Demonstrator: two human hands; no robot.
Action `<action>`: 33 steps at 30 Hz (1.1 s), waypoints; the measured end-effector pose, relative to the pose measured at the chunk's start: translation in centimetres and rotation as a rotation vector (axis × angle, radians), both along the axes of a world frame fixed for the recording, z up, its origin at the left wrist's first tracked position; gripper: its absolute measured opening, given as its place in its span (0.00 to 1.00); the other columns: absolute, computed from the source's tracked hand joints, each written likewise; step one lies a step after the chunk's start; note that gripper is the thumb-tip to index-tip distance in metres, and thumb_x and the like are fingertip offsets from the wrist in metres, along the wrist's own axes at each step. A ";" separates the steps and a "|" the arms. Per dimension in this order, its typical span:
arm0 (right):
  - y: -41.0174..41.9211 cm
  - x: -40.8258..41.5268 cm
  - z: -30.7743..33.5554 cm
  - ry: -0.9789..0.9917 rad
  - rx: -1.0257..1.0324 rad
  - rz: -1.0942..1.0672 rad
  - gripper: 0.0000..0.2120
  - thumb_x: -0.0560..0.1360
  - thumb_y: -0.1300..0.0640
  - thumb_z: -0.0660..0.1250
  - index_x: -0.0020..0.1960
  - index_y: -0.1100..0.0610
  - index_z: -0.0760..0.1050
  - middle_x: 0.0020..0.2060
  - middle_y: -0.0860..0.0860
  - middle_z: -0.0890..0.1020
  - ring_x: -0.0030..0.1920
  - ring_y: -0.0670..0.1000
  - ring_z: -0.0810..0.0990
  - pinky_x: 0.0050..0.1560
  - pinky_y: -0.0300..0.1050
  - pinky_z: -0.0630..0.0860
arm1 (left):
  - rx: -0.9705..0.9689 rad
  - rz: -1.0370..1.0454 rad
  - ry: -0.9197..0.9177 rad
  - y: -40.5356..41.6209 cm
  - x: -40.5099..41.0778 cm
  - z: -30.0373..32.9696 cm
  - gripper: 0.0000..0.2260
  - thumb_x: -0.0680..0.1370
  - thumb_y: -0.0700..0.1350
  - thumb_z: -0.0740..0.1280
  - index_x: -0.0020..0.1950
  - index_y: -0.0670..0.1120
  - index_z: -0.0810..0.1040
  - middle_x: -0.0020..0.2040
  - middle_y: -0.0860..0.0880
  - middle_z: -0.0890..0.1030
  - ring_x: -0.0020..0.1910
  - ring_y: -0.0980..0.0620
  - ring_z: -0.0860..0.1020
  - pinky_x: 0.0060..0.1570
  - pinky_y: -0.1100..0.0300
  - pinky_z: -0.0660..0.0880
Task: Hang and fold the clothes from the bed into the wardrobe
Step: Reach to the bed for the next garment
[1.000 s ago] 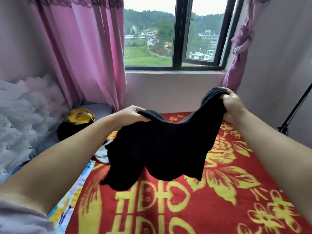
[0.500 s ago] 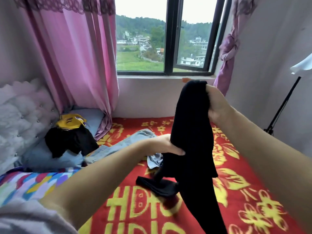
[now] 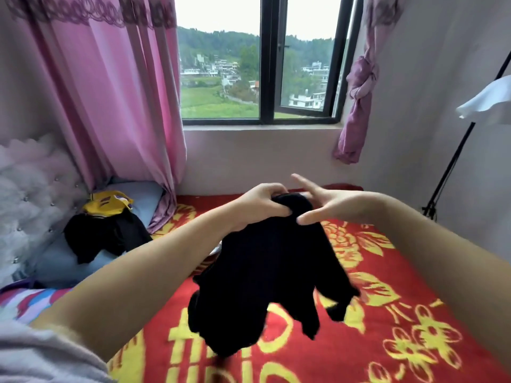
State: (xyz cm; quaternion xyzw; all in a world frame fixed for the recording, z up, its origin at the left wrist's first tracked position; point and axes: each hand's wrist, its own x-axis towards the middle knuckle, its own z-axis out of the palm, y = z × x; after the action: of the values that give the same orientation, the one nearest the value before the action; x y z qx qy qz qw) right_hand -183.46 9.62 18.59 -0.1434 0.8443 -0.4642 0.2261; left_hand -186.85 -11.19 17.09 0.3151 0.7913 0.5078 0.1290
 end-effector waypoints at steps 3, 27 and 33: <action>-3.4 -0.4 -1.0 0.090 -0.050 -0.018 0.13 0.72 0.63 0.71 0.54 0.51 0.79 0.47 0.46 0.83 0.51 0.45 0.81 0.54 0.40 0.72 | -0.040 -0.039 0.022 0.2 0.2 1.2 0.09 0.71 0.37 0.67 0.45 0.50 0.77 0.38 0.50 0.79 0.32 0.53 0.72 0.33 0.63 0.69; -5.3 -1.9 2.6 0.517 0.155 -0.187 0.06 0.76 0.51 0.67 0.45 0.50 0.83 0.38 0.48 0.85 0.35 0.44 0.81 0.41 0.42 0.76 | -0.176 -0.048 -0.090 -9.3 -1.3 -2.4 0.09 0.74 0.37 0.70 0.53 0.47 0.79 0.45 0.56 0.81 0.44 0.61 0.78 0.48 0.65 0.75; -1.5 -1.9 3.0 0.442 0.289 -0.304 0.23 0.75 0.41 0.64 0.42 0.62 0.82 0.30 0.53 0.79 0.30 0.51 0.76 0.36 0.42 0.70 | -0.034 0.119 -0.206 -12.9 -1.3 -4.2 0.09 0.78 0.41 0.66 0.54 0.50 0.81 0.48 0.55 0.84 0.48 0.60 0.81 0.44 0.70 0.75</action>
State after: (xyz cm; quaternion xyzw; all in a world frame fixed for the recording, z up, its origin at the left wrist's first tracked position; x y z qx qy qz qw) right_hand -185.39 8.11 21.58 -0.0795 0.9420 -0.3255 -0.0170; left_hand -188.15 -24.10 12.86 0.2114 0.7997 0.5307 0.1845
